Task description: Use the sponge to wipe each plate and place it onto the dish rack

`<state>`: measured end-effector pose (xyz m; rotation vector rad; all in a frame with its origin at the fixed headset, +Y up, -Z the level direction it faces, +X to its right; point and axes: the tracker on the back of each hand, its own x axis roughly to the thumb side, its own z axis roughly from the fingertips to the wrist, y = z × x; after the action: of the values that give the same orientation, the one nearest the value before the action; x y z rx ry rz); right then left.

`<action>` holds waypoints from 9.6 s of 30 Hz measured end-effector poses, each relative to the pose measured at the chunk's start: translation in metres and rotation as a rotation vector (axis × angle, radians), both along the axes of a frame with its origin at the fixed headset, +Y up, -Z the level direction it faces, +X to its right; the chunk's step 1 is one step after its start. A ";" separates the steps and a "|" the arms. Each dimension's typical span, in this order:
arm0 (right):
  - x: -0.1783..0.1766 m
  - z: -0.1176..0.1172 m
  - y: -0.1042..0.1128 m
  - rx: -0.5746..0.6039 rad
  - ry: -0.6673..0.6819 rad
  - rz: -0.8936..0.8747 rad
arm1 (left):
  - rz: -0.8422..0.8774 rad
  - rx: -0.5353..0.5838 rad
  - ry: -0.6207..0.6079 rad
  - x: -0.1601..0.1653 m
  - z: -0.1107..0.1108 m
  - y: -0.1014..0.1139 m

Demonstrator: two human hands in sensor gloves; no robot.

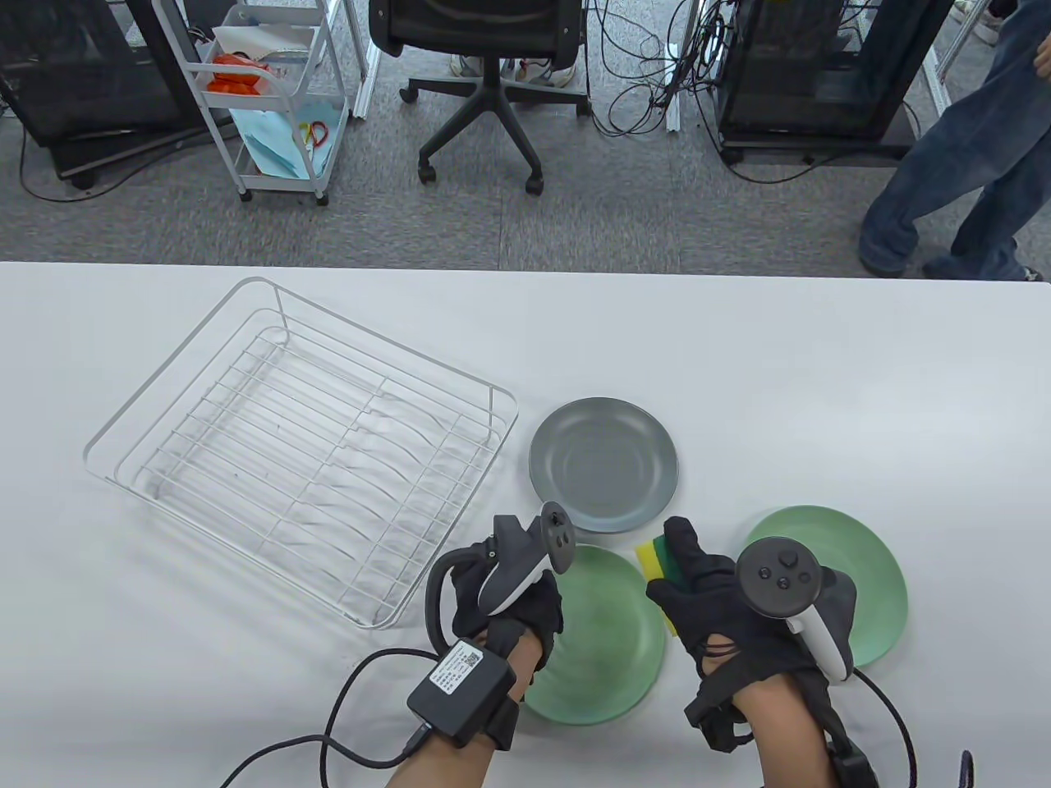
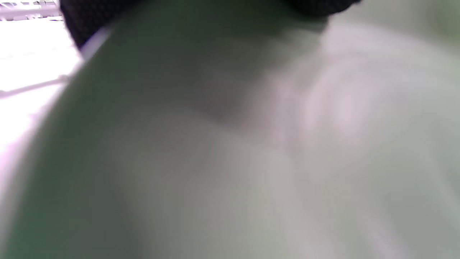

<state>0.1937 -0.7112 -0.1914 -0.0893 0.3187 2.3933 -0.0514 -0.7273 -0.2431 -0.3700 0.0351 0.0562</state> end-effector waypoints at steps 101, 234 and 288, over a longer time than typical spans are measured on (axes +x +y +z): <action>-0.049 0.005 0.007 0.243 0.069 0.275 | 1.114 0.069 -0.009 -0.072 0.049 0.032; -0.023 0.011 -0.001 0.162 -0.087 -0.552 | 1.282 0.256 0.028 -0.083 0.058 0.046; -0.006 0.006 0.003 0.263 0.014 -1.205 | 1.181 -0.259 -0.086 -0.038 0.053 0.000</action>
<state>0.1877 -0.7082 -0.1859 0.1945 0.0173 1.2162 -0.0894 -0.7276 -0.1898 -0.6105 -0.2688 1.2115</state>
